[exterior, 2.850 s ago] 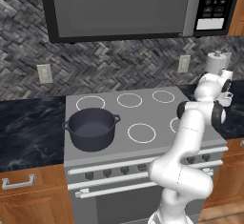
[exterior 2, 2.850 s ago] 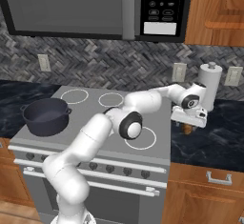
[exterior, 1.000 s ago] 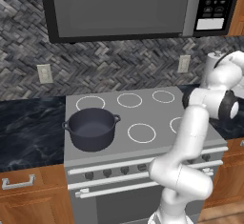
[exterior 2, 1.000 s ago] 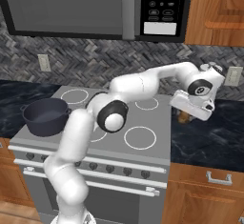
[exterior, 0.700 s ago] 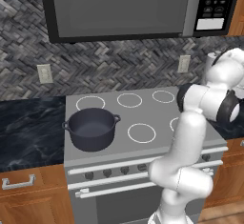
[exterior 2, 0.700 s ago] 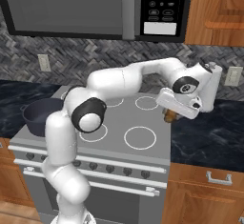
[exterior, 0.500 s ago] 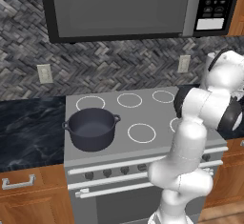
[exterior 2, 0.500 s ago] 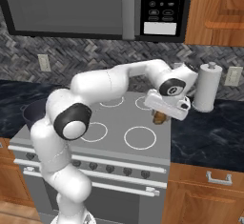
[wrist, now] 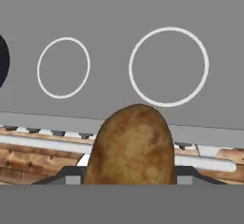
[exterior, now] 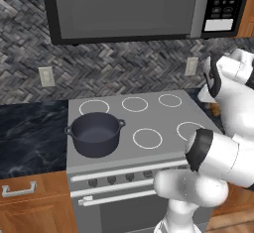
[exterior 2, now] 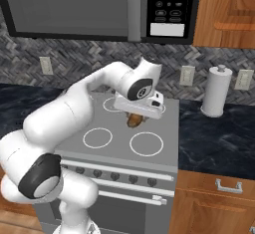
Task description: Turn on the burner for the pot on the stove. Wait thirty seconds for the pot to heat up. Then add the potato to the pot.
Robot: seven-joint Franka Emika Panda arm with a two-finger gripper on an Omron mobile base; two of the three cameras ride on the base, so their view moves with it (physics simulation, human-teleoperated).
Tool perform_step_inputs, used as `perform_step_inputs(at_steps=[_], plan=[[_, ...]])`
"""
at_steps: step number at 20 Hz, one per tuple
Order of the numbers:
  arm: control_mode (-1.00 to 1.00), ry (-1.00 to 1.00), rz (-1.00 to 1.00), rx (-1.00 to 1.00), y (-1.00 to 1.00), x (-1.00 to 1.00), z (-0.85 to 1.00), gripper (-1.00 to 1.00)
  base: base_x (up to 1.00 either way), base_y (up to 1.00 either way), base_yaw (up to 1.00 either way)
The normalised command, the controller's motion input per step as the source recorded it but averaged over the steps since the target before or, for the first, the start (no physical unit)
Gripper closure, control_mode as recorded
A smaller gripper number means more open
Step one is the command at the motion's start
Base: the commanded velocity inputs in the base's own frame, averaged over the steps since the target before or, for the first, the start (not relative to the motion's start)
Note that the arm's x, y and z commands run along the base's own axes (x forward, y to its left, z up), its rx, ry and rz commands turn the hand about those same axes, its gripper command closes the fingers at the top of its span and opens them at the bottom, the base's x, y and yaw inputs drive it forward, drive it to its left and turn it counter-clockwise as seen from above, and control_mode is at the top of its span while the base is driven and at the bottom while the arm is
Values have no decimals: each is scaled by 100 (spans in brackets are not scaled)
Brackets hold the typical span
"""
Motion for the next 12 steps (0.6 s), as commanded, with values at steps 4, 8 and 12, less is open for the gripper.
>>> perform_step_inputs(at_steps=[4, 8, 12], plan=[[-100, 1, 0, -7, 100, -27, 38, 100, 0, 0, 0], [-100, 2, 3, -5, 100, -29, 18, 100, 0, 0, 0], [-100, 0, 7, 0, 100, -9, 8, 100, 0, 0, 0]])
